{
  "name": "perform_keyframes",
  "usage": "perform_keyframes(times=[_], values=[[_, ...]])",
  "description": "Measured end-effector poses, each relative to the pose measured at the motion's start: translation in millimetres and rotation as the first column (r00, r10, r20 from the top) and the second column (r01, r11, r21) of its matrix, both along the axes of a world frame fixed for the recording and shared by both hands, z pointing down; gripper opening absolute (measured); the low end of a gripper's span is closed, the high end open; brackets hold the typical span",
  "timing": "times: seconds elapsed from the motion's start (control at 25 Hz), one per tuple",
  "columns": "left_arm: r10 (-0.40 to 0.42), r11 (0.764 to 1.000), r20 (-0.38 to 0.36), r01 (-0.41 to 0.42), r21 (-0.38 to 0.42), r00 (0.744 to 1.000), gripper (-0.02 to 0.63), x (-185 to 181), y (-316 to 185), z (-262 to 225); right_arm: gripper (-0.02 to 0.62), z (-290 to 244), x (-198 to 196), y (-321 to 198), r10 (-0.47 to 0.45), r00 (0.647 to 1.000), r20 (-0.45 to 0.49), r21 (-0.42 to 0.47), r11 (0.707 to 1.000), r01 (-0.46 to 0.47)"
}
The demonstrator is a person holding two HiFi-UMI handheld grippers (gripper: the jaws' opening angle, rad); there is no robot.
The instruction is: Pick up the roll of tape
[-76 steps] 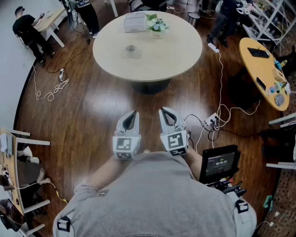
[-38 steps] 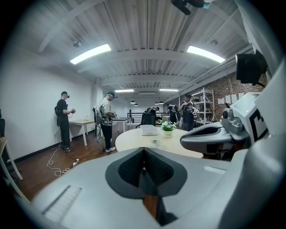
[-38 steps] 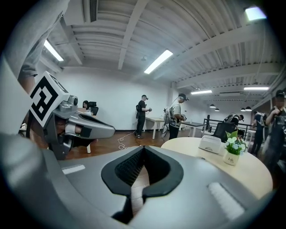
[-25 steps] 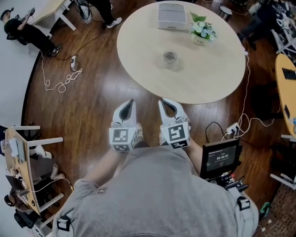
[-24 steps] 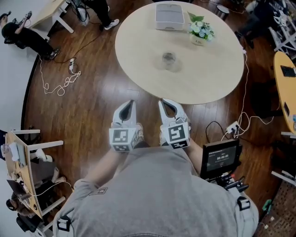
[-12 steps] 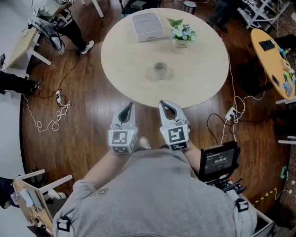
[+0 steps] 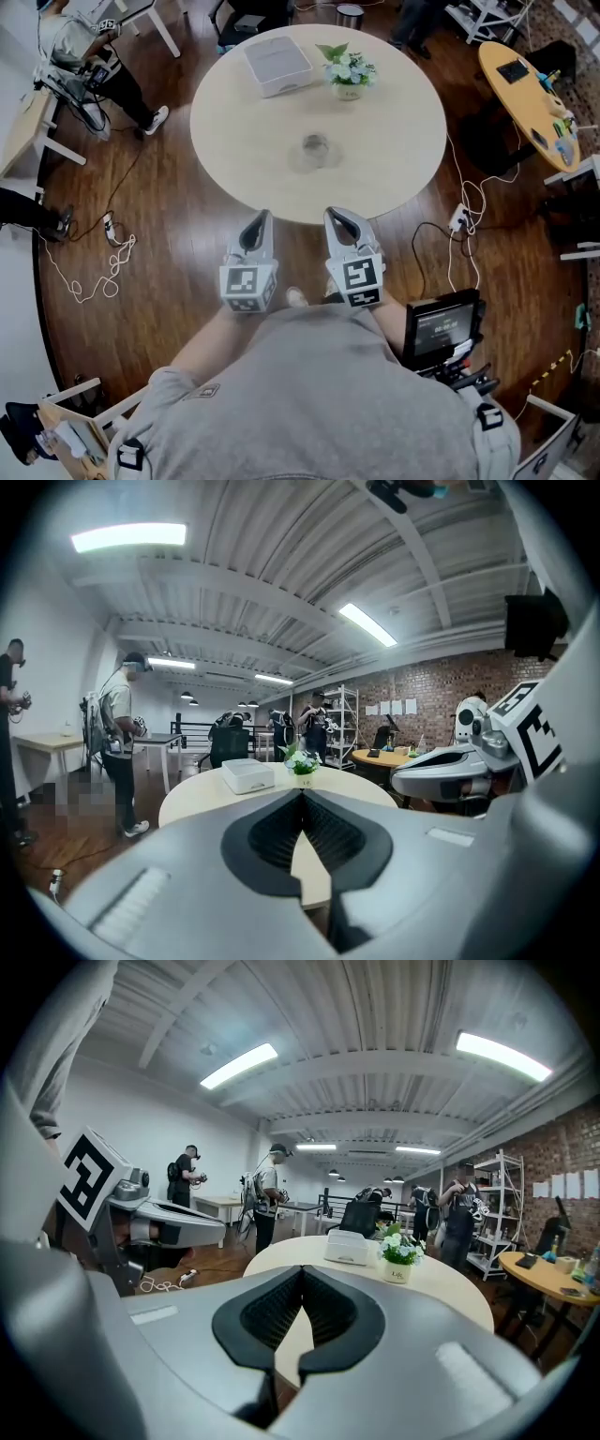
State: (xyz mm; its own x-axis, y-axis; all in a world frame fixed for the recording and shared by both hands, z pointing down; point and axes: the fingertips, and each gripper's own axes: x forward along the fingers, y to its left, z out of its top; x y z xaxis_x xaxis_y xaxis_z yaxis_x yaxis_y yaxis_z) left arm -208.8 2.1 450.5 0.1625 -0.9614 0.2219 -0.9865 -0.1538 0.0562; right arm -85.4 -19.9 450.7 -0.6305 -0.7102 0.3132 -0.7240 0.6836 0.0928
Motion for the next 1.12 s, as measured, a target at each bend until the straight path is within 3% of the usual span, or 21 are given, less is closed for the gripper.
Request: perform_keyframes(times=[0.68,1.12], values=[[0.1,0.995,-0.003,-0.1,-0.011,0.995,0.002,6.4,-11.2,3.8,0.012,11.6,9.2,-11.2,0.112,0.994,-0.006,-0.017,0.994,-0.112],[0.111,0.993,0.004,-0.11,-0.043,0.994,0.002,13.9,-95.1,19.4,0.012,18.3,19.2,-94.9,0.133,0.991,0.009,-0.027,0.991,-0.133]])
